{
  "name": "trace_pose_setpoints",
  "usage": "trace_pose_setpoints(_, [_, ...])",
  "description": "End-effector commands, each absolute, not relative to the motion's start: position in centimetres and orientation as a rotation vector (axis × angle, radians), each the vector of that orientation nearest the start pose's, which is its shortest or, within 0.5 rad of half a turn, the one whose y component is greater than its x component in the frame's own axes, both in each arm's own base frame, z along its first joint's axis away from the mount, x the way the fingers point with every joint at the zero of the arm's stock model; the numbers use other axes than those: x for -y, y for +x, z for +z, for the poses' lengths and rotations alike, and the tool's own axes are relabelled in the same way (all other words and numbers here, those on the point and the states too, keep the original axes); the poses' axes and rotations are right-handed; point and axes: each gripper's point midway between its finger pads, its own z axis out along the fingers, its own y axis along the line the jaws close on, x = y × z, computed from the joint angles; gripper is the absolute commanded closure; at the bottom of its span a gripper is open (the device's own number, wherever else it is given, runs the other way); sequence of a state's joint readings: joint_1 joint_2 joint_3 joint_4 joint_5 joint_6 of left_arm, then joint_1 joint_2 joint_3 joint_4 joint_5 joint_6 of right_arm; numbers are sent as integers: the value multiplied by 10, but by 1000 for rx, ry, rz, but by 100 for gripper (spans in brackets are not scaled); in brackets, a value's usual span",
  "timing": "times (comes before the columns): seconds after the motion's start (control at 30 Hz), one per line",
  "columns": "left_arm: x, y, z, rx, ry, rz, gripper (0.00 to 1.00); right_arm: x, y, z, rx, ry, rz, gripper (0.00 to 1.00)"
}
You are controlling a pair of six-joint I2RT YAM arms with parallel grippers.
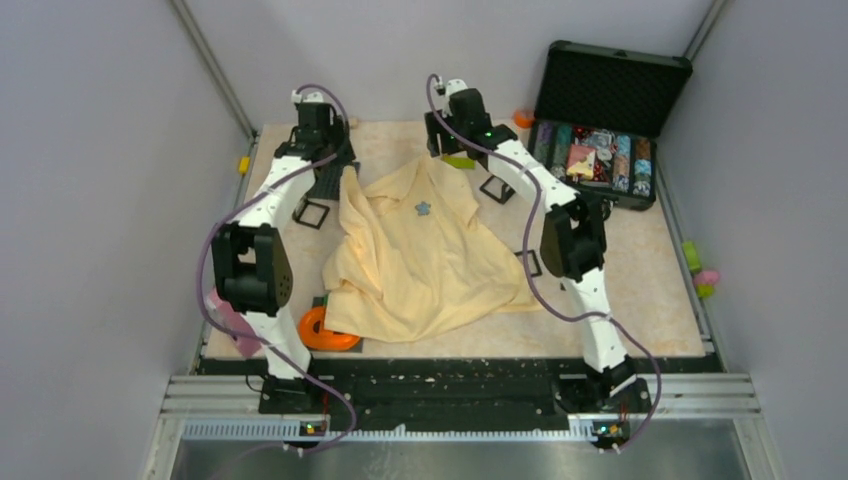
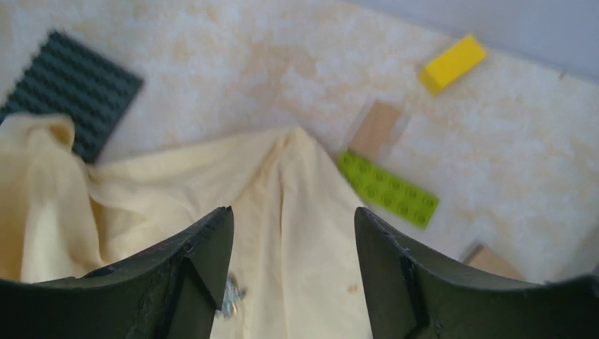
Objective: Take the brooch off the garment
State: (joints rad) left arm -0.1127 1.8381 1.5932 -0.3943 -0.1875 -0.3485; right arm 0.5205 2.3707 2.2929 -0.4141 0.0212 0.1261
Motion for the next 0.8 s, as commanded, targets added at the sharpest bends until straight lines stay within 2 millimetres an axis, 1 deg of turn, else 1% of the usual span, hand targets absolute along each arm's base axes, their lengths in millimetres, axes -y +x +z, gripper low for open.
trace_pose_setpoints(0.0, [69,519,193,-2183,-241,-115,32,-314,530,193,-2080,-420,426,38])
trace_pose_setpoints(0.03, [76,517,193,-2185,-208,-106,32,-311,520,190,-2091,-404,451,38])
trace_pose_setpoints(0.07, [86,515,192,-2188,-167,-106,33,-309,507,181,-2114,-398,472,39])
trace_pose_setpoints(0.1, [100,511,190,-2194,-120,-118,34,-307,496,174,-2131,-396,493,41])
trace_pose_setpoints(0.13, [109,509,188,-2200,-98,-129,35,-307,485,166,-2149,-402,508,42])
trace_pose_setpoints(0.2, [129,501,178,-2225,-48,-206,38,-304,467,147,-2194,-427,500,42])
trace_pose_setpoints(0.27, [142,495,167,-2237,-26,-272,39,-301,451,127,-2245,-454,481,42])
trace_pose_setpoints(0.3, [146,492,161,-2244,-25,-293,40,-300,441,115,-2276,-467,478,42])
trace_pose_setpoints(0.37, [153,487,145,-2277,-8,-335,39,-301,427,98,-2322,-486,481,40])
trace_pose_setpoints(0.43, [154,483,131,-2318,-4,-339,39,-302,411,82,-2370,-509,475,37])
trace_pose_setpoints(0.57, [157,472,110,-2392,20,-341,39,-302,380,59,-2429,-566,394,37])
trace_pose_setpoints(0.63, [156,466,101,-2432,30,-320,40,-302,362,49,-2456,-606,365,39])
trace_pose_setpoints(0.7, [153,455,91,-2477,37,-275,41,-295,349,45,-2474,-615,314,45])
trace_pose_setpoints(0.77, [151,445,83,-2505,40,-221,41,-289,335,41,-2495,-614,309,51])
